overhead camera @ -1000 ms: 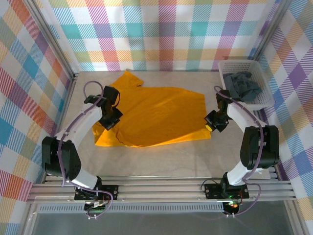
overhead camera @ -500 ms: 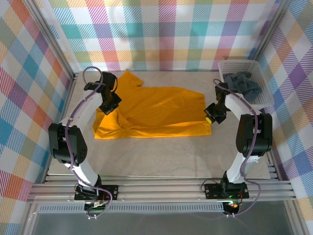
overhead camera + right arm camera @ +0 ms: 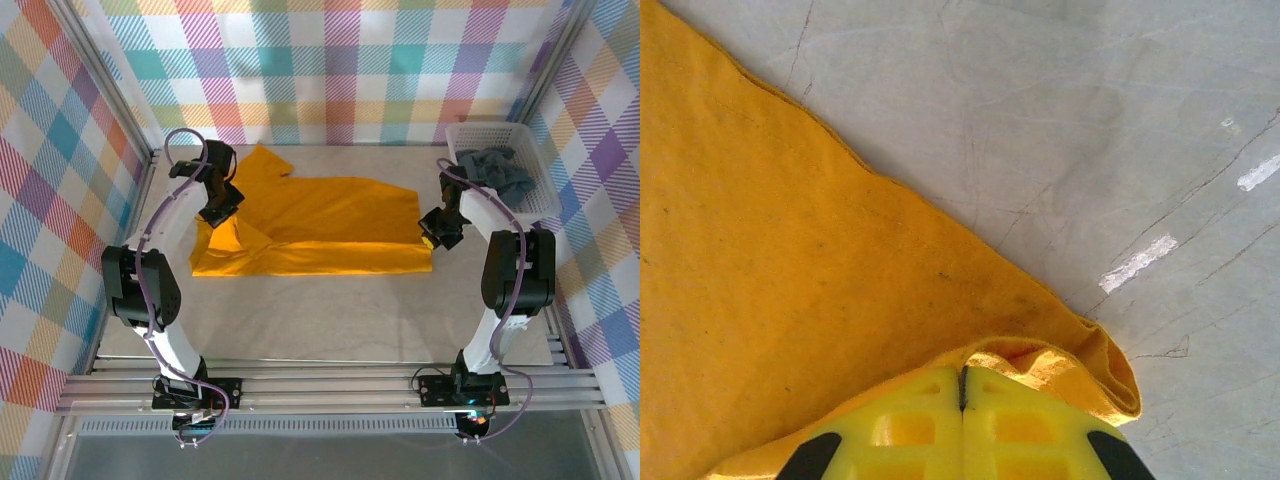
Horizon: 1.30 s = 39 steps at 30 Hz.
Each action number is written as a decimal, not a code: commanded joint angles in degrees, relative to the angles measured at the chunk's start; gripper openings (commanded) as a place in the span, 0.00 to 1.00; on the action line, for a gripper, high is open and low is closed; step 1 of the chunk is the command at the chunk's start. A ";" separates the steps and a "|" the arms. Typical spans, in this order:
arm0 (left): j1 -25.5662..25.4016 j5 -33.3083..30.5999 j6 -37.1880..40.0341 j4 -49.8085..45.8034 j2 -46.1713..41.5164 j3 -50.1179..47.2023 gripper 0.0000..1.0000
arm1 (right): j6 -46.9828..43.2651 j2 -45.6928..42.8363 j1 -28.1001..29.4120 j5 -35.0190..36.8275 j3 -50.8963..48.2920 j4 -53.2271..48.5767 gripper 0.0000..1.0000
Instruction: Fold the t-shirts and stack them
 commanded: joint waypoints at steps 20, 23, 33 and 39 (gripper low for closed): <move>3.39 -2.93 -0.67 -2.41 0.25 0.63 0.00 | 0.22 5.90 -0.74 -1.89 6.36 1.11 0.00; 3.48 -3.16 -0.69 -2.50 0.73 1.08 0.00 | -0.04 7.15 -0.82 -1.98 7.63 0.95 0.00; 3.83 -2.95 -0.56 -1.66 2.82 1.49 0.00 | 0.04 10.24 -0.85 -2.50 9.46 1.01 0.00; 5.10 -0.18 1.58 0.59 7.25 3.16 0.00 | -1.63 13.28 -1.70 -6.12 10.56 2.08 0.02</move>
